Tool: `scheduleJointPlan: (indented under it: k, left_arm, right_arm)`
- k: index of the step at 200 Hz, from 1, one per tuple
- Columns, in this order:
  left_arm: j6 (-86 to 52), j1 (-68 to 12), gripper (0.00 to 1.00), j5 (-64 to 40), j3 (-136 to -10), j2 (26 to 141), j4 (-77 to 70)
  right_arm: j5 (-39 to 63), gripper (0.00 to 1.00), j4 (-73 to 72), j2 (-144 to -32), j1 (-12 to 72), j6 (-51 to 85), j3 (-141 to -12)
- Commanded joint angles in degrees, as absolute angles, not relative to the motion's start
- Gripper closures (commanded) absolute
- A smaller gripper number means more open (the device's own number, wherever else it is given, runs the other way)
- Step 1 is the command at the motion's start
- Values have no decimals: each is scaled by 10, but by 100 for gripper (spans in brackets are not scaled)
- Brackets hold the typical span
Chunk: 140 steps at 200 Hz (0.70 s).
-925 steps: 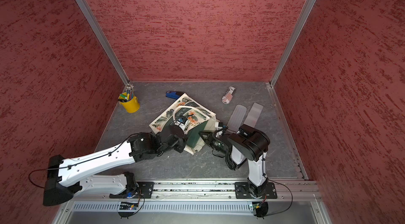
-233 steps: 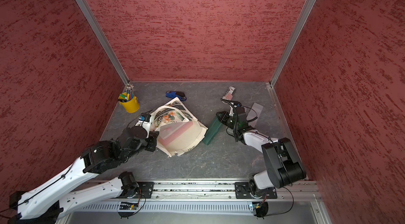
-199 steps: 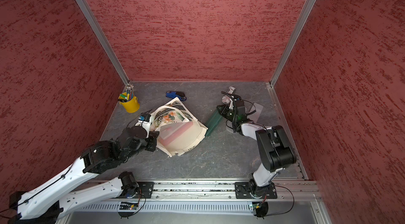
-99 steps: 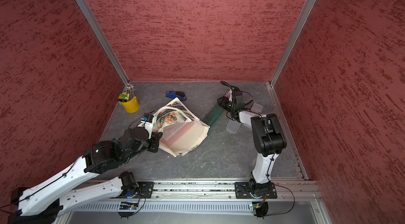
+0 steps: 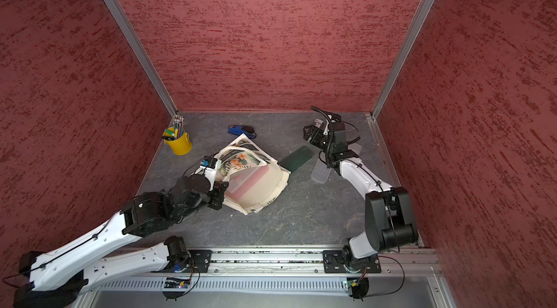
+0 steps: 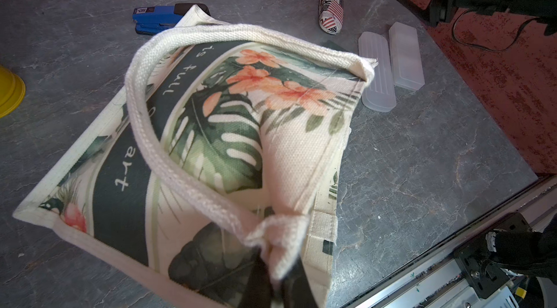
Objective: Take out the pencil case from the canvas bag
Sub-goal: Place the pencil case at the center of the board.
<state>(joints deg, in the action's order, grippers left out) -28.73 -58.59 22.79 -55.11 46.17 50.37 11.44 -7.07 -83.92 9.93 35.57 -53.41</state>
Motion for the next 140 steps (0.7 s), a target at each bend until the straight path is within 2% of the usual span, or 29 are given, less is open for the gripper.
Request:
scheduleJointPlan:
  k: [1, 81, 140]
  left_arm:
    - [-289, -591, 100, 224, -554, 460, 455]
    - [-290, -601, 100, 227, -541, 482, 411]
    - [-289, -610, 100, 230, -556, 524, 392]
  right_arm:
    - [121, 1, -63, -778, 104, 370, -487]
    - [142, 1, -95, -535, 144, 437, -326]
    - [168, 1, -72, -440, 184, 455, -294]
